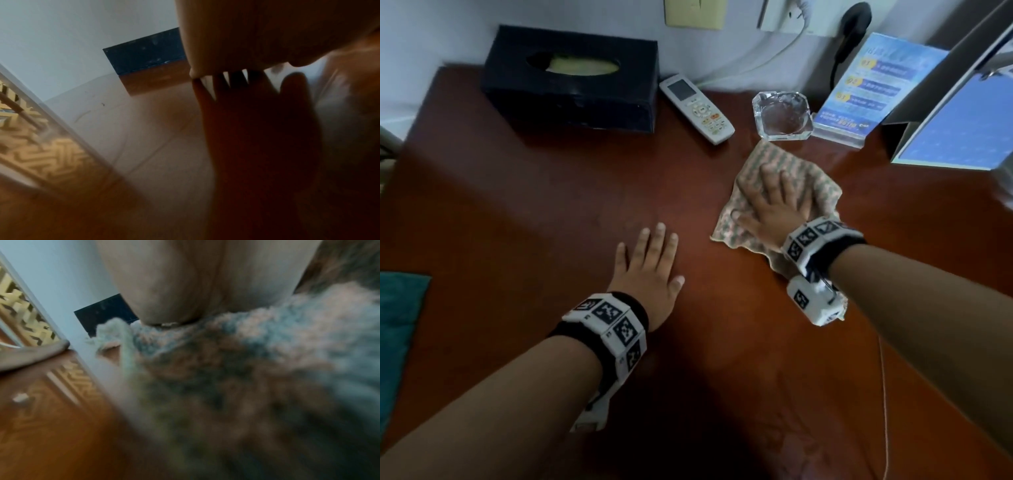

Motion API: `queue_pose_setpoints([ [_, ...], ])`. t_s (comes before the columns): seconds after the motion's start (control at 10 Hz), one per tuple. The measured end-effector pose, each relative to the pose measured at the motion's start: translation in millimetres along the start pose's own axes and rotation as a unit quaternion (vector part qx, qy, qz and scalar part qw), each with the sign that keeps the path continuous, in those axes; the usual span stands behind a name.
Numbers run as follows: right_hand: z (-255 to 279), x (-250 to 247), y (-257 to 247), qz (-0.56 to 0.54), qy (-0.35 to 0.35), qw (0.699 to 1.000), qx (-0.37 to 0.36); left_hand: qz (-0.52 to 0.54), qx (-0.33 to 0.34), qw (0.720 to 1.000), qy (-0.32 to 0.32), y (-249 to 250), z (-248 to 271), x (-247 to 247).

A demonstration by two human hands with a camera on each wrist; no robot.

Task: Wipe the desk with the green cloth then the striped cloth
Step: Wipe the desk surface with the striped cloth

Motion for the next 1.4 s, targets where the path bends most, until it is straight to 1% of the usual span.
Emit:
queue_pose_setpoints([
  [0.1,12.5,8.3,-10.4,-0.020,0.009,1.000,0.015,-0.001,-0.005,1.000,0.011,0.6,-2.5,7.3],
  [0.2,42.6,29.0,-31.4,-0.012,0.010,1.000,-0.012,0.006,-0.004,1.000,0.011,0.0,-2.2,7.8],
  [0.3,69.3,50.2,-46.8,0.003,-0.016,0.999,-0.033,0.007,-0.006,1.000,-0.002,-0.2,-3.6,8.2],
  [0.4,115.1,83.9,-65.5,0.036,-0.022,0.997,-0.068,0.009,-0.002,1.000,-0.015,0.6,-4.3,8.1],
  [0.6,183.1,132.9,-87.0,0.079,-0.054,0.990,-0.108,0.014,-0.009,1.000,-0.023,0.9,-3.8,5.7],
  [0.7,193.0,138.6,-86.2,0.070,-0.071,0.988,-0.121,0.013,-0.011,0.999,-0.028,0.8,-3.0,5.5],
  [0.8,183.5,135.1,-79.3,0.076,-0.085,0.986,-0.121,0.015,-0.012,1.000,-0.022,0.6,-3.3,5.1],
  [0.9,150.3,112.8,-56.0,0.061,-0.058,0.993,-0.083,0.014,-0.017,0.999,-0.029,-0.2,-5.0,6.1],
  [1.1,94.9,66.9,-15.4,-0.034,-0.011,0.999,-0.008,0.010,-0.019,0.999,-0.030,0.0,-4.8,6.1],
  [1.2,99.5,69.0,-19.9,-0.031,0.006,0.999,0.009,0.011,-0.023,0.999,-0.031,0.1,-4.3,6.2],
  [1.3,122.4,87.3,-34.8,-0.028,-0.002,1.000,-0.003,0.012,-0.024,0.999,-0.031,0.1,-4.8,5.9],
  [1.4,165.5,118.8,-61.8,0.013,-0.009,0.999,-0.046,0.011,-0.021,1.000,-0.017,0.1,-4.1,4.3],
])
Point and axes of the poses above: each hand's wrist, its own z-axis away from the middle knuckle, its own x-axis out of the palm, y = z × x, the point moved 8 cm from there along -z, towards the middle knuckle, and after that the axes turned 6 degrees about -y, right-handed, at the moved point
